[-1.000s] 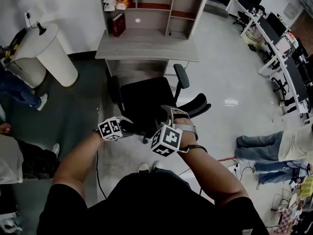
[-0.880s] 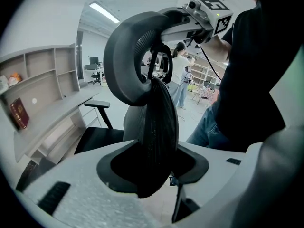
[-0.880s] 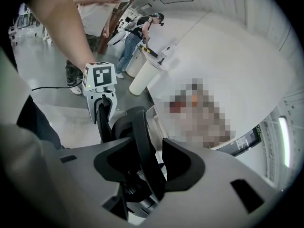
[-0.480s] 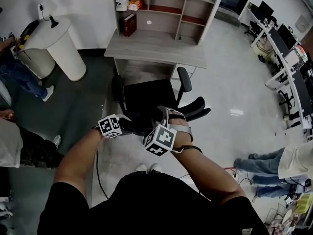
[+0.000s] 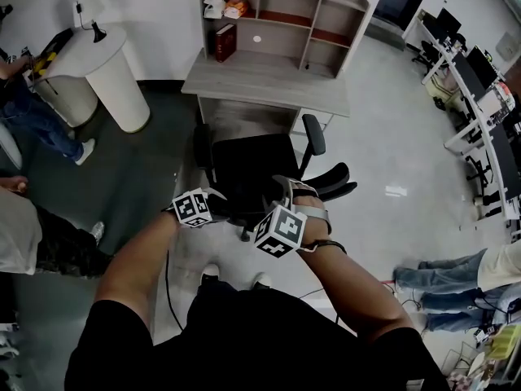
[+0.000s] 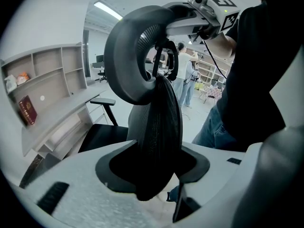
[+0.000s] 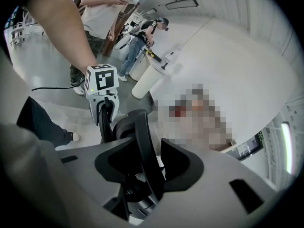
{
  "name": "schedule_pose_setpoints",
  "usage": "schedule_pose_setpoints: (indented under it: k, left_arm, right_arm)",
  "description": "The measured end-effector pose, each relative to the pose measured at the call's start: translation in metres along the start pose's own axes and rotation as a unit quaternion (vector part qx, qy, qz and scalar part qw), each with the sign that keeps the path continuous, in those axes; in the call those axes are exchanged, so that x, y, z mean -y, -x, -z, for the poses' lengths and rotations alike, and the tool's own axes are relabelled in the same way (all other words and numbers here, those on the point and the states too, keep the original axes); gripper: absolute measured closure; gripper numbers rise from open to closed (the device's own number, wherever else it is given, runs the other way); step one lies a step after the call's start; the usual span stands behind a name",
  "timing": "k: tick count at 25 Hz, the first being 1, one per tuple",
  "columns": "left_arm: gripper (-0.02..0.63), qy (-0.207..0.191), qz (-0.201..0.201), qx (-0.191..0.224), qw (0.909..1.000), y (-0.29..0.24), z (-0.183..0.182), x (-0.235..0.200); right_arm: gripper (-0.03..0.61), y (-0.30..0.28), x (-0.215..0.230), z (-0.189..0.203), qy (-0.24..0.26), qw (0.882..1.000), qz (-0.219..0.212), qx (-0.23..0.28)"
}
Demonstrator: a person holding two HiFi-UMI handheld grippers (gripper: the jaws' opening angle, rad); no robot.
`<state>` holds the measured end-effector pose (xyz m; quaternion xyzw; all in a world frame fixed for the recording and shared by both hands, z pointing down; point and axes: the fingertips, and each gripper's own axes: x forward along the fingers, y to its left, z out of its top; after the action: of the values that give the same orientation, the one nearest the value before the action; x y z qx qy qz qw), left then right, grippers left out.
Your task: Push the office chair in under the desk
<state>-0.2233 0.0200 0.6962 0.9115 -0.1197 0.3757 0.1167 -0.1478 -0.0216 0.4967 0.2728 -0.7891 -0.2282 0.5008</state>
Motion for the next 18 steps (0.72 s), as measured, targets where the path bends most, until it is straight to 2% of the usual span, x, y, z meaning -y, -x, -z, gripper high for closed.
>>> schedule_pose_setpoints:
  k: [9,18]
  left_arm:
    - [0.410,-0.031,0.015,0.017,0.9993,0.009,0.011,-0.008]
    - [0.414,-0.058,0.041,0.012,0.9974,0.026,0.025,-0.027]
  right_arm:
    - [0.416,-0.005,-0.005,-0.015,-0.012,1.000,0.016,-0.002]
    - [0.416,-0.020,-0.003,-0.040,-0.007,0.998,0.065,0.008]
